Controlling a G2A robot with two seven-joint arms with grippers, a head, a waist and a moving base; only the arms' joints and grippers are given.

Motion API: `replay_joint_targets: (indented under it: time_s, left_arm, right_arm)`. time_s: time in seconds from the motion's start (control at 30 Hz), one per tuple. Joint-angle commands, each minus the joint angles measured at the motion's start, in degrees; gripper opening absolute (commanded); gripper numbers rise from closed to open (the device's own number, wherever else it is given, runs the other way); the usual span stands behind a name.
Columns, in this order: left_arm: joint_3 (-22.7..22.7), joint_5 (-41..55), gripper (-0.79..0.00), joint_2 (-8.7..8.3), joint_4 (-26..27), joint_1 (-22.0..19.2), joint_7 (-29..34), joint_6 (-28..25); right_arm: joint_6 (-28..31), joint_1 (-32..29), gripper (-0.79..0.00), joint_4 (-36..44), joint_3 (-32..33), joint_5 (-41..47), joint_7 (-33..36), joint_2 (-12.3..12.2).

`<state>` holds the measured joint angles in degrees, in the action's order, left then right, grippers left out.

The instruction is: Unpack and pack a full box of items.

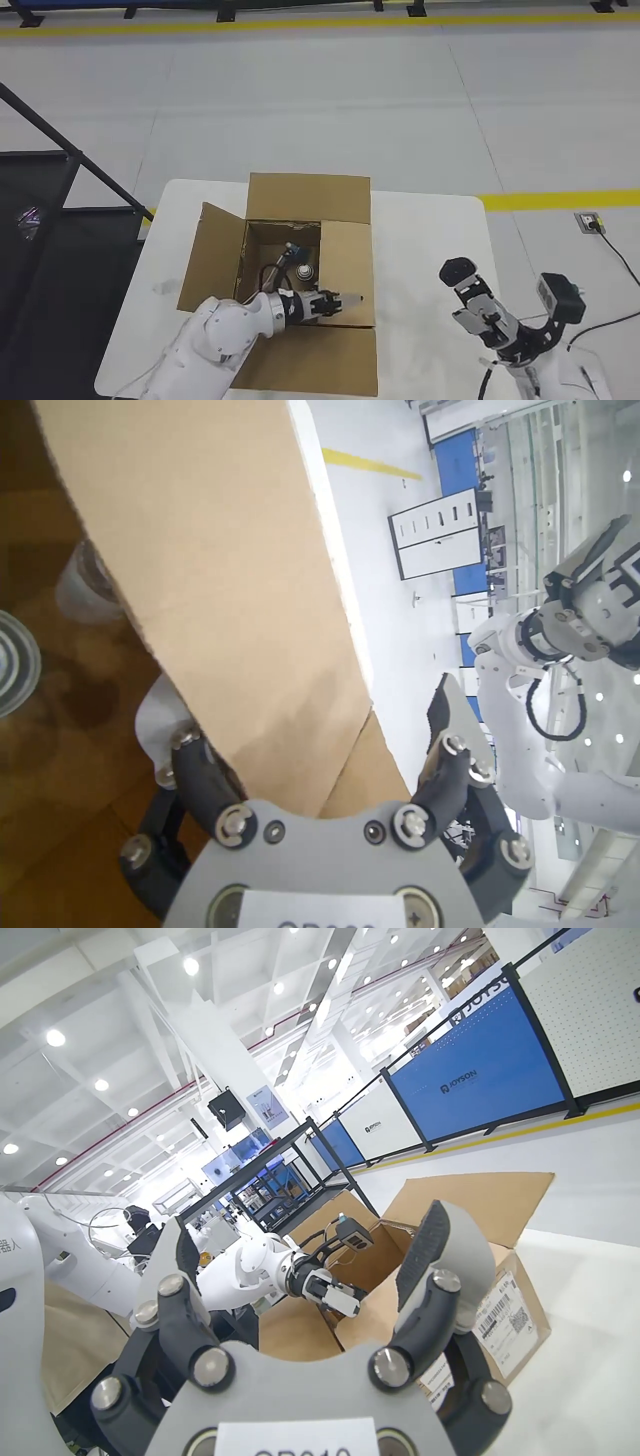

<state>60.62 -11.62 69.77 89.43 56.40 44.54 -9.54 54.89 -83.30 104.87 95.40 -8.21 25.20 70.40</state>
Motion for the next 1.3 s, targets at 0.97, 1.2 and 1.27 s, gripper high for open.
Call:
replay_joint_targets:
  time_s: [0.97,1.2,1.27]
  left_arm:
    - [-21.59,-0.14,0.0,8.88,-9.78,-17.07,-12.76,3.17]
    - [-18.1,-1.44,0.0,8.38,-5.81,-15.23,-14.16,2.15]
    - [-15.3,-2.57,0.0,7.46,-2.07,-12.89,-14.24,2.41]
  right_arm:
    - [3.11,-10.23,0.0,-2.26,11.42,4.69,-12.07,-1.34]
    - [3.11,-9.4,0.0,-2.29,11.12,4.86,-12.71,-1.51]
    - [3.11,-8.5,0.0,-2.07,10.67,4.23,-11.71,-1.65]
